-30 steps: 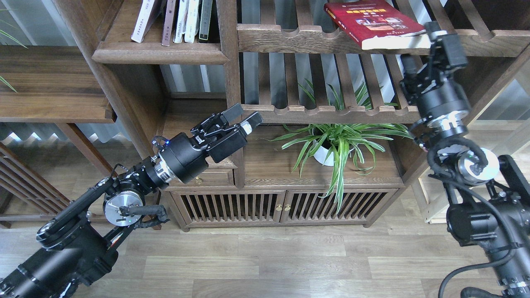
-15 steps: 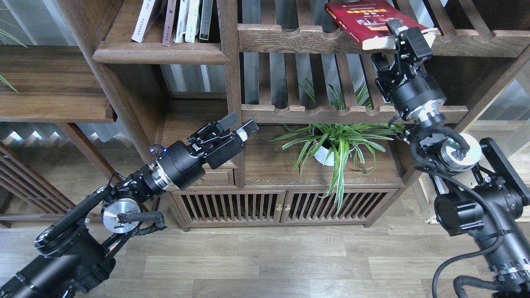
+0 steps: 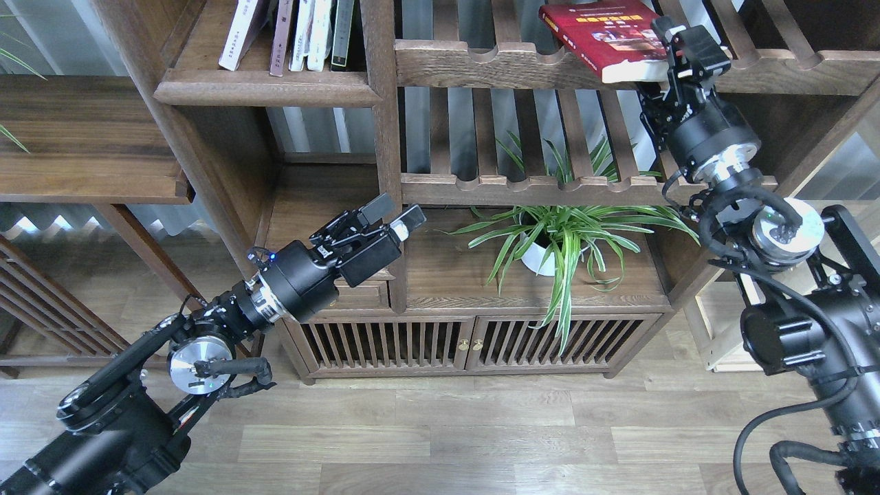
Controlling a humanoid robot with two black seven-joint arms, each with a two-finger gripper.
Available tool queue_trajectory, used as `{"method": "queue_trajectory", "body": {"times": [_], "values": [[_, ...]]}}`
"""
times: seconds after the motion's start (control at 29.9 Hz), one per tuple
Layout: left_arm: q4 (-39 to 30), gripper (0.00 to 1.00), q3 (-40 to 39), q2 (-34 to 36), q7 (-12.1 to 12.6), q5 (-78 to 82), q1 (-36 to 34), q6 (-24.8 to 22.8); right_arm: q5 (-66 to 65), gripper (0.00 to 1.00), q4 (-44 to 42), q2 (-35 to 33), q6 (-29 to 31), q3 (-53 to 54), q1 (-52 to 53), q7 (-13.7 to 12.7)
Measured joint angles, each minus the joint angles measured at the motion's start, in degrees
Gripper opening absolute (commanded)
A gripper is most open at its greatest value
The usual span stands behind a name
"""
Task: Organize books on shelf
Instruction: 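Tip the red picture-cover book outward with the right gripper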
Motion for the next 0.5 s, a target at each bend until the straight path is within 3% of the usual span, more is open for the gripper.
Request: {"method": "queue_trajectory", "body": {"times": [0.5], "values": [[0.0, 0.99, -0.1, -0.1, 0.0, -0.1, 0.1, 0.0, 0.0, 0.29, 0.1, 0.1, -0.3, -0.1, 0.5, -0.1]]}}
